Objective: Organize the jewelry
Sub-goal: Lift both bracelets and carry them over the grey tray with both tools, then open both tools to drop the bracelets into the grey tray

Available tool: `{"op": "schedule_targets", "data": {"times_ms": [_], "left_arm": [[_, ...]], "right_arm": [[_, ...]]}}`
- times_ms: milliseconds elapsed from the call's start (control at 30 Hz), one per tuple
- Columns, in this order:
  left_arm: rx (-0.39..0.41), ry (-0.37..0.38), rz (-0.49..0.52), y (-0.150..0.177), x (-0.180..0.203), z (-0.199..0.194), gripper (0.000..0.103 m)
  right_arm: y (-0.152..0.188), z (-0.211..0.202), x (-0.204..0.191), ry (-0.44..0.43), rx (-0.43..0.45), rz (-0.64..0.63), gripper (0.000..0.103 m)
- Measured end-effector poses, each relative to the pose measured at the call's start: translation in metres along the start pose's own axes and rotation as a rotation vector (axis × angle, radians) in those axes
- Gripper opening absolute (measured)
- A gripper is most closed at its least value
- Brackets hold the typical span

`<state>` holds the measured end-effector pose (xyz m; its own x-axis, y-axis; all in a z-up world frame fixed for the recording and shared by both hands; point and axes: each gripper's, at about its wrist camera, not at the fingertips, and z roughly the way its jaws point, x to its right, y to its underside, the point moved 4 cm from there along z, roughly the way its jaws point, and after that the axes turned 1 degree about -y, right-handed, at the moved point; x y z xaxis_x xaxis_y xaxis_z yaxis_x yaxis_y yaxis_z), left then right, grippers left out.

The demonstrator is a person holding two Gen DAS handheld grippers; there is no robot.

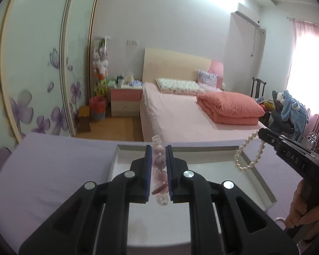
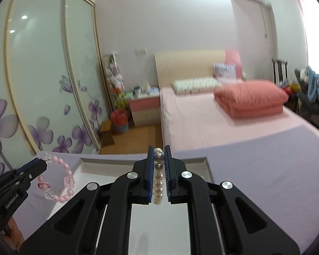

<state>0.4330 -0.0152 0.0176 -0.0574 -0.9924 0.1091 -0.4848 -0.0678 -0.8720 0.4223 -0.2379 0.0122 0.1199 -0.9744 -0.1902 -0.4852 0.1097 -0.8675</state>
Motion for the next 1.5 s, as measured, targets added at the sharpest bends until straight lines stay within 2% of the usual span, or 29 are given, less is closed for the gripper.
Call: {"op": "schedule_targets", "data": {"times_ms": [200,433,500,567,600,800,1033,1100,1233,1300,1367,1500], "left_arm": [[-0.053,-0.004,0.007,0.005,0.000,0.041,0.013],[-0.091,0.005,0.019,0.008,0.003,0.063,0.014],[-0.102,0.007,0.013,0.010,0.002,0.065,0.014],[-0.103,0.003,0.008,0.011,-0.002,0.066,0.014],[-0.098,-0.003,0.008,0.011,-0.004,0.065,0.015],[-0.085,-0.023,-0.017,0.012,-0.012,0.057,0.029],[-0.068,-0.043,-0.028,0.013,-0.019,0.046,0.036],[-0.064,-0.047,-0.028,0.014,-0.019,0.041,0.041],[-0.043,-0.061,-0.029,0.016,-0.023,0.029,0.050],[-0.035,-0.062,-0.036,0.018,-0.025,0.022,0.055],[-0.028,-0.060,-0.044,0.021,-0.027,0.014,0.059],[-0.020,-0.066,-0.055,0.026,-0.029,-0.001,0.064]], "right_arm": [[0.009,0.038,-0.002,0.013,-0.104,0.018,0.010],[0.013,0.050,-0.006,0.012,-0.163,0.011,0.011],[0.015,0.049,-0.004,0.004,-0.172,0.017,0.018],[0.016,0.047,-0.002,0.005,-0.168,0.019,0.045],[0.017,0.044,-0.001,0.006,-0.163,0.018,0.046],[0.016,0.040,0.002,0.009,-0.149,0.026,0.046],[0.016,0.034,-0.001,0.011,-0.134,0.003,0.046],[0.016,0.031,-0.001,0.012,-0.128,-0.002,0.046],[0.017,0.022,-0.002,0.020,-0.113,-0.007,0.055],[0.018,0.018,-0.002,0.021,-0.109,-0.006,0.056],[0.019,0.013,-0.001,0.026,-0.102,-0.004,0.063],[0.020,0.003,0.001,0.033,-0.087,-0.008,0.064]]}}
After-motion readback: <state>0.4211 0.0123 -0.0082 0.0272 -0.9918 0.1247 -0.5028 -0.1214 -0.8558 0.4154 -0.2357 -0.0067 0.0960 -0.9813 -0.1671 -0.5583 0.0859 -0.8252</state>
